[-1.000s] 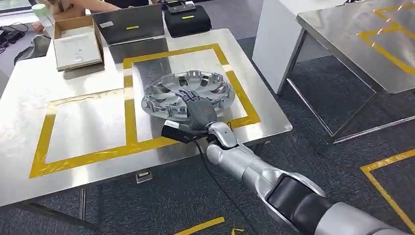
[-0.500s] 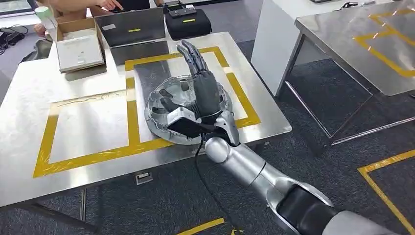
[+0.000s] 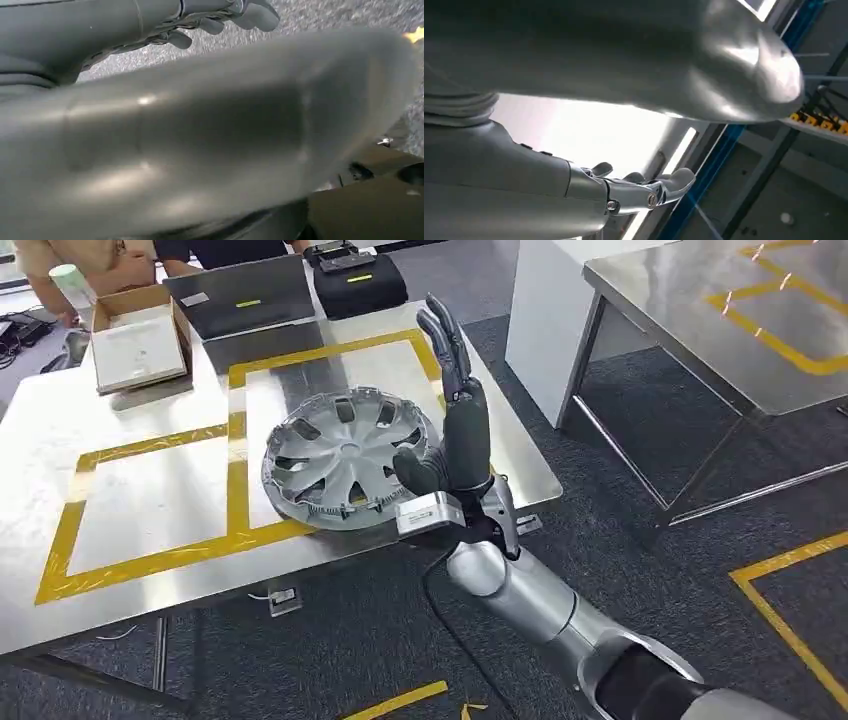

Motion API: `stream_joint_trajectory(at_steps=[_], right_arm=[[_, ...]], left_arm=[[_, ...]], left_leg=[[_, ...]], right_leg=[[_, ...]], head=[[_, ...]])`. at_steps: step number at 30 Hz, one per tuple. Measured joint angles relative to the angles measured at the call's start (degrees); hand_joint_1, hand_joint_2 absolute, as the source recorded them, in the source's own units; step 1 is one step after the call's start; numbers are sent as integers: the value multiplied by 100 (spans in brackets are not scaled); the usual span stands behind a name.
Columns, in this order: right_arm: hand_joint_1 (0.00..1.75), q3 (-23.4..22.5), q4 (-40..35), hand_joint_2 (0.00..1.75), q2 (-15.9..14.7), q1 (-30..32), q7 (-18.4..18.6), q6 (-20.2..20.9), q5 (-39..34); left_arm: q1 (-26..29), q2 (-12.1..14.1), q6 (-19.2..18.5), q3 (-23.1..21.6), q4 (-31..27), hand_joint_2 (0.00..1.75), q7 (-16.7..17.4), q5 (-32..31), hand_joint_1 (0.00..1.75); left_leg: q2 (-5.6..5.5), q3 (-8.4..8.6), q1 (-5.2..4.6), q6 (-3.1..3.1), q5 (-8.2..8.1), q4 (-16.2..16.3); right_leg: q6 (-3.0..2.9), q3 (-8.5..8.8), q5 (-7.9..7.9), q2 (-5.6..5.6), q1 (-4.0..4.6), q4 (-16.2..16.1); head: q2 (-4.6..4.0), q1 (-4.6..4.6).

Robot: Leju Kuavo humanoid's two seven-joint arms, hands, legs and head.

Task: Take the parts from the cabinet and place them on the table.

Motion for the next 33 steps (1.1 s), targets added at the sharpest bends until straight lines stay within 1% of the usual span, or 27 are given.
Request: stream_joint_trajectory(at_steps=[1, 2, 4, 5, 6, 7, 9, 10, 11, 12, 13, 14, 15, 16, 18, 19, 20, 21, 24, 25, 26, 27, 29, 30, 31, 32, 33], right_arm=[[0, -13, -4, 0, 0, 21, 0, -9, 9], [0, -35, -17, 0, 0, 38, 0, -9, 28], [0, -63, -61, 0, 0, 47, 0, -20, 50], [0, -70, -83, 0, 2, 61, 0, -20, 63], [0, -77, -92, 0, 2, 66, -2, -22, 87], [0, -77, -92, 0, 2, 66, 0, -22, 96], [0, -83, -94, 0, 2, 71, -2, -20, 103], [0, -100, -94, 0, 2, 70, -2, -20, 105], [0, -125, -94, 0, 2, 76, 0, -20, 105], [0, -136, -94, 0, 2, 72, 4, -17, 105], [0, -142, -94, 0, 2, 74, 11, -17, 105], [0, -153, -92, 0, 0, 88, 13, -17, 105], [0, -166, -92, 0, 0, 98, 13, -17, 103], [0, -173, -92, 0, 0, 108, 11, -17, 103], [0, -188, -92, 0, -4, 127, 9, -22, 103], [0, -205, -94, 0, -9, 138, 2, -30, 103], [0, -234, -94, 0, -13, 141, 6, -50, 103], [0, -266, -94, 0, -15, 176, 15, -68, 103], [0, -385, -96, 0, -59, 271, 37, -112, 158], [0, -432, -94, 0, -63, 292, 68, -127, 199], [0, -461, -90, 0, -63, 304, 104, -146, 227], [0, -505, -81, 0, -79, 331, 138, -184, 278], [0, -630, -30, 0, -114, 417, 206, -258, 398], [0, -712, 26, 0, -140, 477, 273, -325, 476], [0, -797, 76, 0, -170, 550, 297, -367, 511], [0, -900, 126, 0, -205, 637, 345, -385, 526], [0, -1015, 182, 0, -241, 737, 420, -385, 560]], left_arm=[[1, 0, 0, 0, 0, 0, -2, 0, 0], [0, 0, 0, 0, 0, 0, -2, 0, 0], [-10, 11, 6, 0, -2, 0, -2, 0, 0], [-30, 40, 13, 0, -13, 0, 0, 0, 0], [-27, 30, 17, 0, -9, 0, -2, 0, 0], [-30, 31, 26, 2, -11, 0, 0, 2, 0], [-44, 31, 26, 4, -11, 0, 0, 11, 0], [-41, 28, 26, 11, -7, 0, 0, 15, 0], [-39, 33, 26, 22, -9, 0, 2, 15, 0], [-43, 37, 26, 33, -11, 0, 0, 15, 0], [-45, 35, 26, 37, -11, 0, -2, 13, 0], [-43, 35, 26, 37, -9, 0, -2, 2, 0], [-33, 33, 26, 39, -9, 0, -2, 0, 0], [-22, 28, 24, 39, -7, 0, -2, -2, 0], [-19, 26, 24, 42, -7, 0, -9, -15, 0], [-20, 26, 24, 42, -7, 0, -13, -31, 0], [-25, 24, 24, 42, -9, 0, -17, -35, 0], [-24, 22, 24, 42, -7, 0, -17, -37, 0], [-17, 9, 24, 44, -7, 0, -26, -37, 0], [-6, 11, 24, 44, -7, 0, -26, -37, 0], [-2, 11, 24, 44, -7, 0, -22, -37, 0], [-1, 9, 24, 44, -7, 0, -13, -39, 0], [-2, 4, 22, 46, -7, 0, 2, -55, 0], [-1, 0, 11, 44, -2, 0, 9, -61, 0], [1, -2, 7, 46, 0, 0, 20, -61, 0], [4, -2, 7, 46, 0, 0, 22, -61, 0], [5, -2, 7, 46, 0, 0, 22, -63, 0]], left_leg=[[0, 91, -12, 33, 52, -46], [-1, 297, -35, 82, 192, -322], [-3, 1014, -112, 239, 505, -1378], [-8, 1220, -162, 298, 413, -1741], [12, 1233, -179, 267, 579, -1685], [-1, 1175, -218, 275, 586, -1754], [7, 1139, -228, 336, 650, -1788], [23, 1119, -154, 371, 771, -1878], [36, 1114, -159, 389, 843, -1912], [41, 1040, -157, 436, 912, -1922], [43, 960, -158, 449, 976, -1919], [46, 887, -165, 454, 1027, -1913], [52, 809, -170, 455, 1077, -1904], [56, 723, -171, 448, 1123, -1883], [59, 572, -168, 428, 1201, -1828], [58, 519, -168, 408, 1232, -1799], [60, 491, -168, 387, 1255, -1762], [42, 465, -191, 351, 1285, -1741], [43, 475, -175, 241, 1385, -1792], [36, 451, -190, 204, 1420, -1785], [22, 401, -170, 173, 1267, -1705], [22, 317, -160, 145, 943, -1470], [26, 86, -121, 87, 342, -687], [26, 15, -105, 65, 202, -306], [26, 41, -93, 50, 247, -157], [26, 172, -78, 45, 409, -223], [27, 411, -66, 47, 629, -500]], right_leg=[[-1, -49, 39, -1, 21, 0], [-1, -93, 79, -1, 42, 0], [11, -168, 162, 1, 72, 0], [30, -174, 202, -3, 59, -2], [72, -154, 240, -4, 60, -41], [117, -148, 270, -20, 45, -45], [207, -140, 360, -26, 41, -131], [243, -157, 386, -22, 46, -143], [261, -220, 165, -25, 43, -24], [283, -321, -195, -34, 40, 269], [310, -441, -528, -36, 36, 687], [332, -531, -753, -35, 39, 1076], [345, -582, -850, -35, 42, 1382], [350, -534, -795, -35, 42, 1487], [341, -49, -428, -38, 43, 942], [323, 341, -303, -44, 43, 413], [284, 644, -452, -52, 48, -67], [210, 714, -451, -46, 99, -148], [76, 653, -400, -47, 113, -183], [27, 609, -313, -58, 64, -251], [1, 575, -250, -68, 54, -261], [-37, 514, -192, -63, 44, -267], [-32, 374, -85, -66, 43, -262], [-22, 307, -25, -69, 44, -258], [-7, 233, 26, -74, 42, -251], [11, 165, 77, -79, 38, -246], [35, 99, 125, -88, 34, -241]], head=[[0, 4], [0, 2], [0, 4], [0, 4], [0, 31], [0, -18], [0, -15], [0, -20], [0, -2], [0, 13], [0, 17], [0, 13], [0, 13], [0, 13], [0, 15], [0, 20], [0, 20], [0, 9], [0, 39], [0, 37], [0, 24], [0, 13], [0, 4], [0, 7], [0, 0], [0, 4], [0, 2]])
